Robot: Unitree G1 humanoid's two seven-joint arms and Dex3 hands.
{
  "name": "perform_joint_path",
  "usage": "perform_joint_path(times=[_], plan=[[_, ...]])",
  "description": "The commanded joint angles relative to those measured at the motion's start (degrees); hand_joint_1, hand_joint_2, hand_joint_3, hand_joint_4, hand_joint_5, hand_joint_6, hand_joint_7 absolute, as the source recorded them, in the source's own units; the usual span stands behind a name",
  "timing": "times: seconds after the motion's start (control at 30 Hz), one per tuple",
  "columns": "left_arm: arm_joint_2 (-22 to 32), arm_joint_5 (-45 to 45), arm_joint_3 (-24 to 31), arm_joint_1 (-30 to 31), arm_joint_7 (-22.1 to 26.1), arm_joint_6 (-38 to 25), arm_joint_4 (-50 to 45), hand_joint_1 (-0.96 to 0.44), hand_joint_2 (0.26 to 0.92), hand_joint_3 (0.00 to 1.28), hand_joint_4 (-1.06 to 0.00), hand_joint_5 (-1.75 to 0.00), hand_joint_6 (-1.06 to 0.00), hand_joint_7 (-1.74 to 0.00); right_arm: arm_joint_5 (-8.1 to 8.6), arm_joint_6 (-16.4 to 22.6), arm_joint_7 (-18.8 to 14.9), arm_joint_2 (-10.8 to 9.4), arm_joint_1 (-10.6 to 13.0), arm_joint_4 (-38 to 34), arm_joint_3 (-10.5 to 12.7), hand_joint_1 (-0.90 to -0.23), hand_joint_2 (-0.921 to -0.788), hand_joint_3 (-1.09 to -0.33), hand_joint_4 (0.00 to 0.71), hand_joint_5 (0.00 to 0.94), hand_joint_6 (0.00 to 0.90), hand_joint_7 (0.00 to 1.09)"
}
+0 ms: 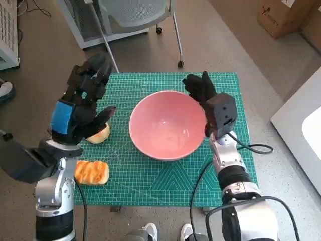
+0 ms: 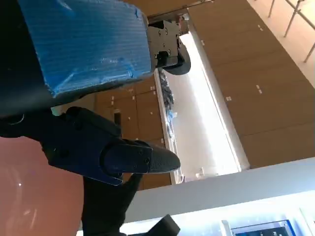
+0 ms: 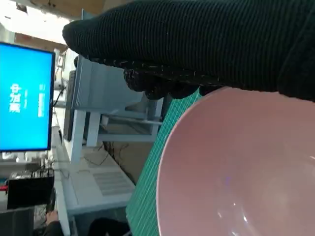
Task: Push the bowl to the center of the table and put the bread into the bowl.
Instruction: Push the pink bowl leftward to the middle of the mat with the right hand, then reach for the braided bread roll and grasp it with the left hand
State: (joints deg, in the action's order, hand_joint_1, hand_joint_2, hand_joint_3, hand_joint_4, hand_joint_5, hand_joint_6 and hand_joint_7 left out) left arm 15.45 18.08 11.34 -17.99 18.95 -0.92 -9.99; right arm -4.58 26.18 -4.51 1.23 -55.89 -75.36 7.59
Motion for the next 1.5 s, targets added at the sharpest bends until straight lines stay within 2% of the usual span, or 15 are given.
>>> perform_joint_path(times=[0.03,0.23,0.43,0.57,0.7,0.83,1.07,1.2,1.37,1.5], plan=[[0.6,0.0,0.6,1.2,-0.2,0.0,-1.0,-0.54,0.921,0.21,-0.12,-0.02,0.0,-0.59,-0.69,-1.1,-0.4,-0.2,-0.1,-1.0,-0.5,-0.644,-0.921,-0.752,0.107,0.004,0.3,0.01],[0.8,-0.5,0.7,1.6,-0.2,0.7,-0.7,-0.55,0.921,0.21,-0.13,-0.02,0.0,-0.59,-0.78,-0.7,-0.8,0.6,-0.3,-0.8,-0.9,-0.658,-0.921,-0.752,0.109,0.004,0.298,0.01],[1.1,-0.5,1.0,1.7,-0.1,0.8,-0.7,-0.55,0.921,0.2,-0.13,-0.02,0.0,-0.6,-0.59,1.0,-1.5,2.0,-1.2,0.0,-1.1,-0.63,-0.921,-0.756,0.11,0.003,0.295,0.01],[1.3,-0.5,1.2,1.3,-0.3,0.4,-0.7,-0.55,0.921,0.2,-0.14,-0.02,0.0,-0.61,-0.78,4.1,-1.7,3.5,-1.9,1.4,-1.6,-0.627,-0.921,-0.755,0.111,0.003,0.292,0.01],[1.6,-0.2,1.4,0.9,-0.6,-0.4,-1.5,-0.55,0.921,0.2,-0.14,-0.02,0.0,-0.62,-0.5,9.5,-2.1,5.2,-2.3,3.2,-1.7,-0.631,-0.921,-0.745,0.113,0.003,0.291,0.01],[2.1,0.3,1.6,0.5,-0.6,-1.2,-2.3,-0.55,0.921,0.2,-0.14,-0.02,0.0,-0.63,1.99,15.0,-5.5,6.5,-2.7,5.0,-0.3,-0.633,-0.921,-0.728,0.119,0.005,0.299,0.01],[4.7,1.8,2.6,-0.3,0.4,-3.9,-5.2,-0.5,0.919,0.19,-0.13,-0.01,0.0,-0.62,6.01,23.3,-11.4,6.9,-2.0,9.5,0.8,-0.631,-0.921,-0.691,0.15,0.015,0.333,0.03],[9.4,-0.4,3.4,-0.2,2.3,-4.3,-8.0,-0.47,0.903,0.16,-0.13,-0.01,0.0,-0.59,7.82,25.5,-14.3,7.1,-1.7,11.5,0.9,-0.647,-0.921,-0.661,0.158,0.014,0.358,0.04],[23.2,-8.6,5.0,1.5,7.5,-8.0,-14.3,-0.45,0.836,0.11,-0.12,-0.01,0.0,-0.51,8.92,27.2,-16.7,7.6,-0.8,13.9,0.6,-0.658,-0.921,-0.643,0.162,0.012,0.374,0.04],[30.5,-13.7,7.1,4.6,10.2,-11.5,-20.2,-0.41,0.767,0.06,-0.1,0.0,0.0,-0.46,9.32,27.1,-17.4,7.9,-0.3,14.7,0.4,-0.653,-0.921,-0.638,0.168,0.013,0.379,0.04]])
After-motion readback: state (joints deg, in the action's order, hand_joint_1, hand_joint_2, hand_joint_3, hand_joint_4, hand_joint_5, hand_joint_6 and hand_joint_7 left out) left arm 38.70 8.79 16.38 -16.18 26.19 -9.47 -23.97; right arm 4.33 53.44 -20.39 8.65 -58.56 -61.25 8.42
